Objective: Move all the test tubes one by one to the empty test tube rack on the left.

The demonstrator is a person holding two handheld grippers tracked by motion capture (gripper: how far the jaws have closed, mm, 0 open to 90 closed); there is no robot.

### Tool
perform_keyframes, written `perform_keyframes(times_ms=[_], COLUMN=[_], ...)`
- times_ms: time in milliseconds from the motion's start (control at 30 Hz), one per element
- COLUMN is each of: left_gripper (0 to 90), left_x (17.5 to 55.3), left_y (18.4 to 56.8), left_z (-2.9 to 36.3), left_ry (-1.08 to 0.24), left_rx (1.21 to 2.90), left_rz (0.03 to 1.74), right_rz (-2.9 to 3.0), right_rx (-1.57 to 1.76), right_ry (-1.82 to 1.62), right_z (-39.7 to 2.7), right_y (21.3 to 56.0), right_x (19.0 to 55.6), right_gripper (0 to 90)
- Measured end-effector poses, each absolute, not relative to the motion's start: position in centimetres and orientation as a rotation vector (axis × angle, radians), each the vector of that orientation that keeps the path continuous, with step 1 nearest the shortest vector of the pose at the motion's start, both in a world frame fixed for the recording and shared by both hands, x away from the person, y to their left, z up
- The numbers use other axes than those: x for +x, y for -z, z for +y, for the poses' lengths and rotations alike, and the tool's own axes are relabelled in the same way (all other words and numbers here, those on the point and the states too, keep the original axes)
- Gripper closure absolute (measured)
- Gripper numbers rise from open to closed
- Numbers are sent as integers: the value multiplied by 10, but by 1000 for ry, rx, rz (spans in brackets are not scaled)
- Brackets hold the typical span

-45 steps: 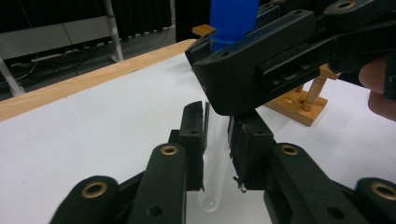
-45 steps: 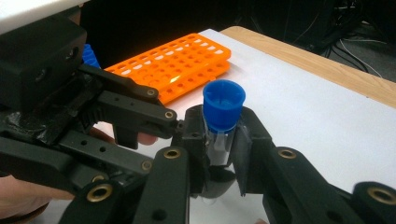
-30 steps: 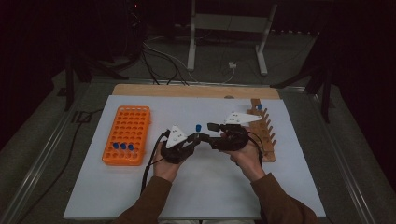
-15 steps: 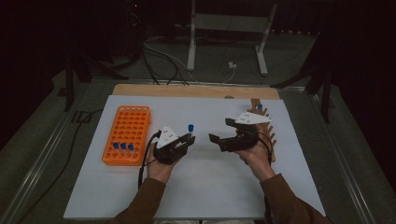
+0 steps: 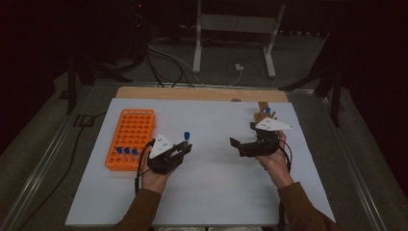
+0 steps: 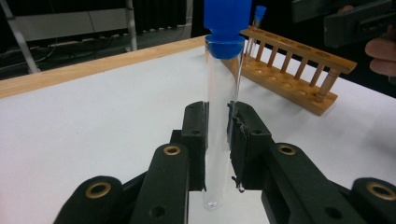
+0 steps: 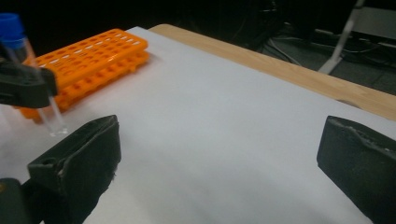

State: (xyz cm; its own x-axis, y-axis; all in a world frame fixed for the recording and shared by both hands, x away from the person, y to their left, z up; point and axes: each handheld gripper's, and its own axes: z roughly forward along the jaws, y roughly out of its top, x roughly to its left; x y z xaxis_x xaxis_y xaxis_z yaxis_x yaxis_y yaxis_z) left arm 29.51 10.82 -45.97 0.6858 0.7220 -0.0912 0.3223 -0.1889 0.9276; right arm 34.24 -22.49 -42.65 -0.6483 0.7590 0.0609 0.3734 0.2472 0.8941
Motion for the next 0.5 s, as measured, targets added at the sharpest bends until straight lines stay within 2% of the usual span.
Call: perform_keyframes(times_ms=[500], left_gripper=[780], left_x=[271], left_y=[455], left_z=[149], left_ry=[-497], left_rx=[1775], left_rz=[827], right_rz=[2057], right_rx=[1085], right_ry=[-1361], right_z=[-257], right_y=[425], right_x=[336], right_gripper=[0])
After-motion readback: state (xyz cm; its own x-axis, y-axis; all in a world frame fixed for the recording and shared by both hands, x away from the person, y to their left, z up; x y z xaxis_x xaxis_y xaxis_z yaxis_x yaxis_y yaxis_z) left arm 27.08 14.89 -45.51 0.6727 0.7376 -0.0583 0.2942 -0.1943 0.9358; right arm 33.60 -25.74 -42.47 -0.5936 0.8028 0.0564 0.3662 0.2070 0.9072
